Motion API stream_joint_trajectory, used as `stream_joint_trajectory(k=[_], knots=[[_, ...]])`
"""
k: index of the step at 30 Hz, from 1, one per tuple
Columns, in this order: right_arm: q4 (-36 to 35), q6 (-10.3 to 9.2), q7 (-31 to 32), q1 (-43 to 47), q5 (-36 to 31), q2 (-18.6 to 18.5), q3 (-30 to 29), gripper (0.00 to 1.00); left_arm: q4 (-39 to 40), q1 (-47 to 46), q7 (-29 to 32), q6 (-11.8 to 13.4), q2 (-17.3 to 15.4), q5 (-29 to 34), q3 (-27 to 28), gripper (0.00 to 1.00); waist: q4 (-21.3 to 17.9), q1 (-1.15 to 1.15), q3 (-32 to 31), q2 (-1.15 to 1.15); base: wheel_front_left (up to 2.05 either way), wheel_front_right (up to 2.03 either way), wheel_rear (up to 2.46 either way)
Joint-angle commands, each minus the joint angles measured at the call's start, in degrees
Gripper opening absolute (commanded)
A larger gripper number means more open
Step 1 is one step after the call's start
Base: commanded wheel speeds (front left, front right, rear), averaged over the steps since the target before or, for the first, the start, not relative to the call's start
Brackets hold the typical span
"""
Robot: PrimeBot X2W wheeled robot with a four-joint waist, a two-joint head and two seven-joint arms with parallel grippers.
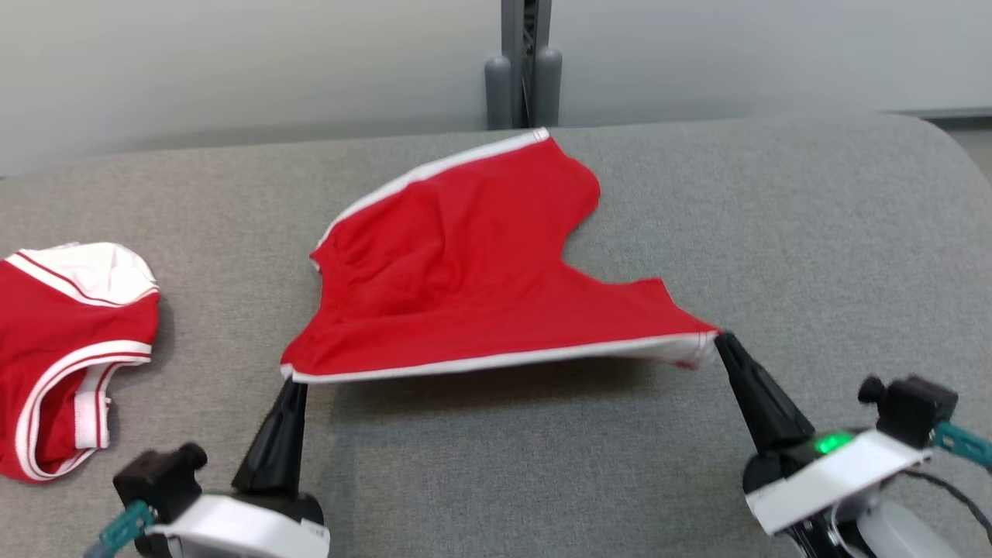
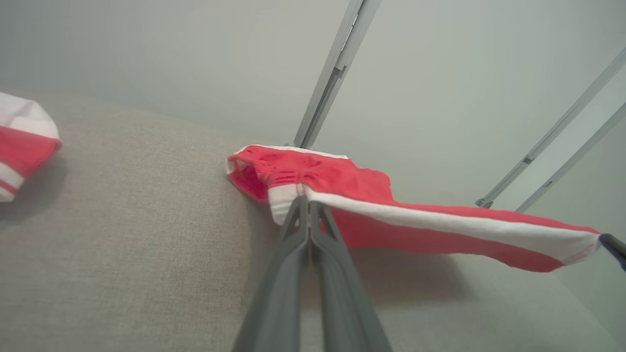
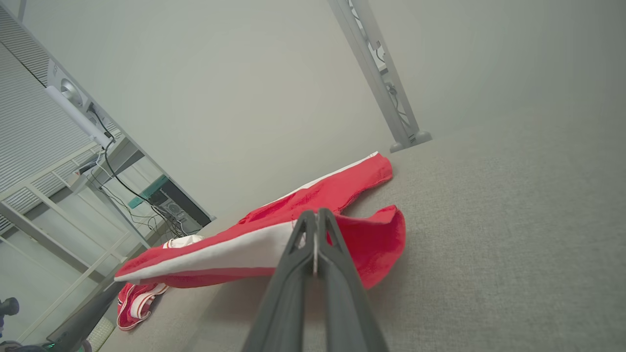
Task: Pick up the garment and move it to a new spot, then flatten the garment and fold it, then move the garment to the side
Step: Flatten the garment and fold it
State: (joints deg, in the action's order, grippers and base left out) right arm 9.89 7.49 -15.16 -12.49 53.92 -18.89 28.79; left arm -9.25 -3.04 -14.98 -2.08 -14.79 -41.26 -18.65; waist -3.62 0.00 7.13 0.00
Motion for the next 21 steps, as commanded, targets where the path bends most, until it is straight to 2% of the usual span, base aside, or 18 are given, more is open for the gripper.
stream_joint_trajectory(k=[1,11,21], knots=[[-0.4,0.01,-0.1,1.5,0.1,-0.7,-0.3,0.00,-0.1,1.2,-0.2,-0.5,0.4,0.1,0.7,0.00,0.6,0.00,-1.3,0.00,0.00,0.00,0.00],[-3.9,0.01,0.6,11.8,0.8,-1.1,-2.6,0.00,0.0,11.4,-0.2,-0.7,2.1,2.8,3.4,0.00,0.4,0.00,-4.0,0.00,0.00,0.00,0.00],[-4.2,0.01,2.2,11.7,-2.4,0.8,-3.4,0.00,-1.4,9.6,-0.2,-1.7,2.6,4.2,1.9,0.00,0.9,0.00,-2.8,0.00,0.00,0.00,0.00]])
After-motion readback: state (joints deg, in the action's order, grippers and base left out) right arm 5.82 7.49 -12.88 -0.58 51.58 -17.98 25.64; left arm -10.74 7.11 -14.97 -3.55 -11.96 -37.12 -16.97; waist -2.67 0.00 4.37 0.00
